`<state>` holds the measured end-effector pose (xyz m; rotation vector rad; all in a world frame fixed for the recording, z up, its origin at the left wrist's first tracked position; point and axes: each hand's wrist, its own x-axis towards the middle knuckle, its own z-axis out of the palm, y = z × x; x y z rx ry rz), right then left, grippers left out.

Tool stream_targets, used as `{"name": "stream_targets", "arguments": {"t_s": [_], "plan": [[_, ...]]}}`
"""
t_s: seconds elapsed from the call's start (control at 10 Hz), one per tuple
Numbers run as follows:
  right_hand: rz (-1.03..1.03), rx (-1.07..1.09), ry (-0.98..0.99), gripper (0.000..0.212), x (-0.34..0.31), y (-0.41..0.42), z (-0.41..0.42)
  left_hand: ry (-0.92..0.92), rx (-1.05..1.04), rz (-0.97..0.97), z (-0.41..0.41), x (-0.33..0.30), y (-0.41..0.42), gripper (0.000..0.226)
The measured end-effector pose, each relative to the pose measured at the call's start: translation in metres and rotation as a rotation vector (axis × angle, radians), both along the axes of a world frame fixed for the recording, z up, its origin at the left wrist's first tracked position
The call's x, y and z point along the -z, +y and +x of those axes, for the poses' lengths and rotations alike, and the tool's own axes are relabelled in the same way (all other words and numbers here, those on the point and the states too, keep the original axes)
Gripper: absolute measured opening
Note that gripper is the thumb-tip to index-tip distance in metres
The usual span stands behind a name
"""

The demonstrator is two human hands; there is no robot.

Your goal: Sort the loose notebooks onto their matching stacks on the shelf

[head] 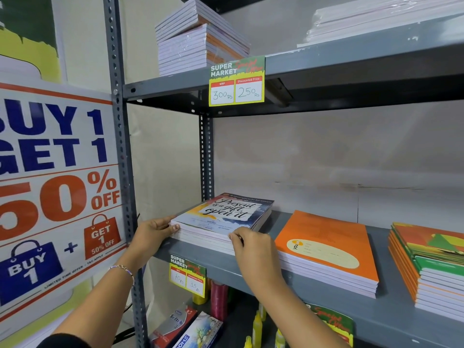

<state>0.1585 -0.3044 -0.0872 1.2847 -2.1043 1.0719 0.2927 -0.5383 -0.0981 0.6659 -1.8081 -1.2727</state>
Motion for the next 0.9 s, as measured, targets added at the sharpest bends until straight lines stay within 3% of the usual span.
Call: {"name": "stream_targets", "arguments": {"t_s": [0.2, 0.5, 0.7, 0.8, 0.9], "plan": [[0.006, 0.012, -0.011, 0.025, 0.000, -0.002, 0.000, 0.031, -0.008, -0.037, -0.001, -0.002, 0.004, 0.037], [0.171, 0.061, 0.165, 0.028, 0.004, -0.006, -0.001, 0.032, -0.041, -0.017, -0.003, 0.000, 0.004, 0.022], [0.307, 0.051, 0.237, 0.014, 0.000, 0.003, 0.001, 0.023, -0.060, -0.022, -0.002, -0.003, 0.024, 0.024], [0.240, 0.009, 0.178, 0.029, -0.008, 0.019, 0.010, 0.045, -0.273, -0.260, -0.004, 0.002, 0.042, 0.041], [-0.041, -0.045, 0.189, 0.045, -0.017, 0.048, 0.011, 0.214, -0.329, -0.483, -0.026, -0.011, 0.080, 0.047]]}}
